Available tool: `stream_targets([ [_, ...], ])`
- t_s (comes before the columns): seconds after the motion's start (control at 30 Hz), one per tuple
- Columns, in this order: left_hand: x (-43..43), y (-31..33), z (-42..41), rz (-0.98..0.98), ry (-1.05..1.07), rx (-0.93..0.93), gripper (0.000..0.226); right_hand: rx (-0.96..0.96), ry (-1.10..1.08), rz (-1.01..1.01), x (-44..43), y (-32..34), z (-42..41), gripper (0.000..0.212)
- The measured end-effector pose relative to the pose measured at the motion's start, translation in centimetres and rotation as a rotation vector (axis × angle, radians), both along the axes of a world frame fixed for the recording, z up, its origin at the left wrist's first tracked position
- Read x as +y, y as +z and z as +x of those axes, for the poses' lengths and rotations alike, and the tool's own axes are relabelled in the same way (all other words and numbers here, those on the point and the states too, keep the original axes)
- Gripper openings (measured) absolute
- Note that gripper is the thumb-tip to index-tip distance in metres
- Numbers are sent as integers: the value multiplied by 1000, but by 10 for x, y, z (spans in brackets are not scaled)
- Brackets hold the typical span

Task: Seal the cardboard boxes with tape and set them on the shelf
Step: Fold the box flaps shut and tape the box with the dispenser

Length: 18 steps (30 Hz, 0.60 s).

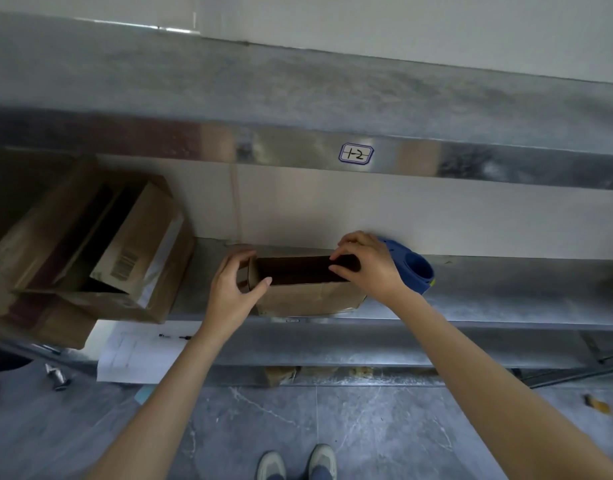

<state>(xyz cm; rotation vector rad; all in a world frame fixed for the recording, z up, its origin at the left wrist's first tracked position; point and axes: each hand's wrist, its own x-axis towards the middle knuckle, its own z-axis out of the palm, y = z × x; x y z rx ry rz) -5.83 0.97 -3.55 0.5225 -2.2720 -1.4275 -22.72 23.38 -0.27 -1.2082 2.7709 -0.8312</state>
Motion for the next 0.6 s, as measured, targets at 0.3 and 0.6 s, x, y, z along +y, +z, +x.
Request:
stream_targets([
  [0.3,1,-5,9,64,-63,1,57,-159,-41,-79,1,-2,-3,30],
  [0.6,-3,-3,7,42,-153,-55,65,-171,-123,-70,-3,2,-2,28],
])
